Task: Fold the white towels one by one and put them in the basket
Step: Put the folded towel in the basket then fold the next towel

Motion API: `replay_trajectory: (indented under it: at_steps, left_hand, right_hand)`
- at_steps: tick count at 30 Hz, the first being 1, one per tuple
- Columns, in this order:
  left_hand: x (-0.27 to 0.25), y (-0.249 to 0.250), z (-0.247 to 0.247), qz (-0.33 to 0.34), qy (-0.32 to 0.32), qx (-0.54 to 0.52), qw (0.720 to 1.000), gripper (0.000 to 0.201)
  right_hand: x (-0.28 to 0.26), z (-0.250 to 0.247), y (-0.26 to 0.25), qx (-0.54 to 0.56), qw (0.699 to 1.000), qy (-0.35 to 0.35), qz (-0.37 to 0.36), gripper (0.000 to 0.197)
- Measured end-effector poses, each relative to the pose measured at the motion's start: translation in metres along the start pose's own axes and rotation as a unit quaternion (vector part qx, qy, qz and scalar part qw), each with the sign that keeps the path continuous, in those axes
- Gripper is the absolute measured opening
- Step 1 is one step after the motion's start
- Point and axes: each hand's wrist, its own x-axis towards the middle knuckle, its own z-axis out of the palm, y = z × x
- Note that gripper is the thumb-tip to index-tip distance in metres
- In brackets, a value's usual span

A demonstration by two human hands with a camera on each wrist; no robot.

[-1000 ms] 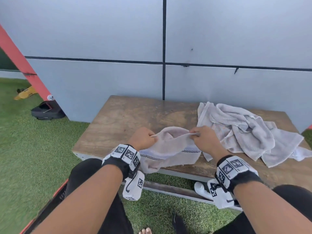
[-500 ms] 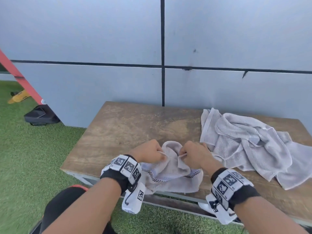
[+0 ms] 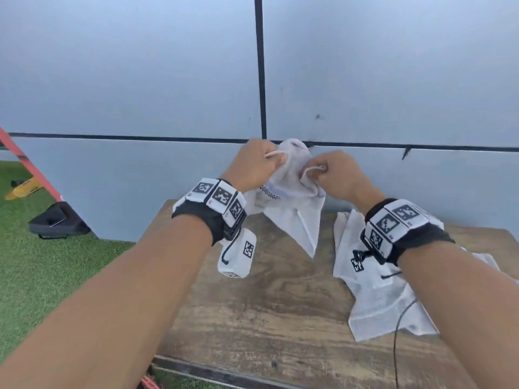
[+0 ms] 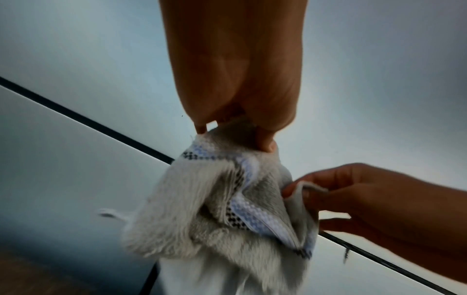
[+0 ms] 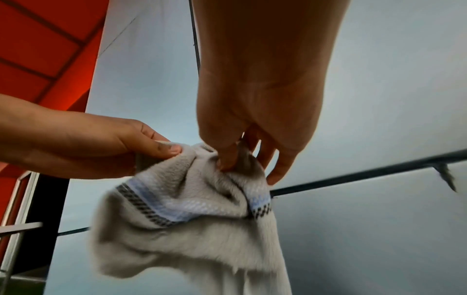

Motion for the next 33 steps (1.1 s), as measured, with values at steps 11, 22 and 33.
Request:
replay_trajectory:
  at_steps: [11, 22, 33]
  left_hand:
    - [0.023, -0.045, -0.022, -0.139, 0.142, 0.109, 0.974, 0.031]
    - [0.019, -0.054, -0.025, -0.108, 0.182, -0.092, 0.973, 0.022]
    - [-0.082, -0.080, -0.014, -0.178, -0.046, 0.095, 0.978, 0.015]
  right_hand:
    - [0.034, -0.034, 0.051, -0.028, 0.985, 0.159, 0.057, 0.019]
    - [0.027, -0.048, 0.045, -0.034, 0.981, 0.190, 0.020, 0.018]
    - [-0.049, 0.012, 0.057, -0.102, 0.990, -0.022, 0.094, 0.018]
